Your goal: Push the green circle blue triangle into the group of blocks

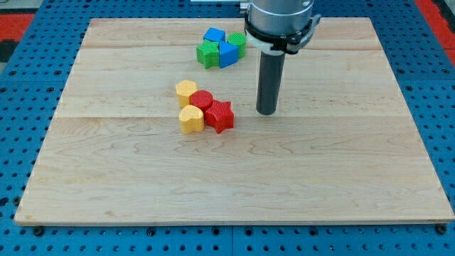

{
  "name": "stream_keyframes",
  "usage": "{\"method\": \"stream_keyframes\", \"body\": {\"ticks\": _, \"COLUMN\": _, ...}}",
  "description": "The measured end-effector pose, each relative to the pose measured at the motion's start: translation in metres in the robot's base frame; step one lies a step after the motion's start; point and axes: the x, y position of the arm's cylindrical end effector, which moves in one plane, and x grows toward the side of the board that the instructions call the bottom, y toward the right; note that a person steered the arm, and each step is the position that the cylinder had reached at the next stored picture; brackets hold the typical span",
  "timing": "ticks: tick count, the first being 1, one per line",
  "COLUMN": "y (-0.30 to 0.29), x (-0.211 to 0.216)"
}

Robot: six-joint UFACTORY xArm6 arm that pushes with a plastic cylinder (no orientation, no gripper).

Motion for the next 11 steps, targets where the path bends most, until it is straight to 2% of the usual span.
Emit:
{"method": "stream_keyframes", "body": {"ticks": 1, "y": -0.004, "x": -0.056}}
{"method": "stream_keyframes", "body": {"ticks": 2, "y": 0.013, "x": -0.069}}
{"method": "stream_keyframes", "body": {"ticks": 3, "y": 0.020, "x": -0.143}}
{"method": "stream_keyframes", "body": {"ticks": 4, "y": -0.014, "x": -0.180}}
{"method": "stream_keyframes", "body": {"ticks": 5, "y": -0.069, "x": -0.142}}
{"method": "stream_keyframes", "body": {"ticks": 6, "y": -0.092, "x": -0.103}}
{"method": "stream_keyframes", "body": {"ticks": 7, "y": -0.084, "x": -0.090}}
{"method": "stream_keyframes", "body": {"ticks": 9, "y": -0.082, "x": -0.038}}
{"method": "stream_keyframes", "body": {"ticks": 11, "y": -0.076, "x": -0.041}}
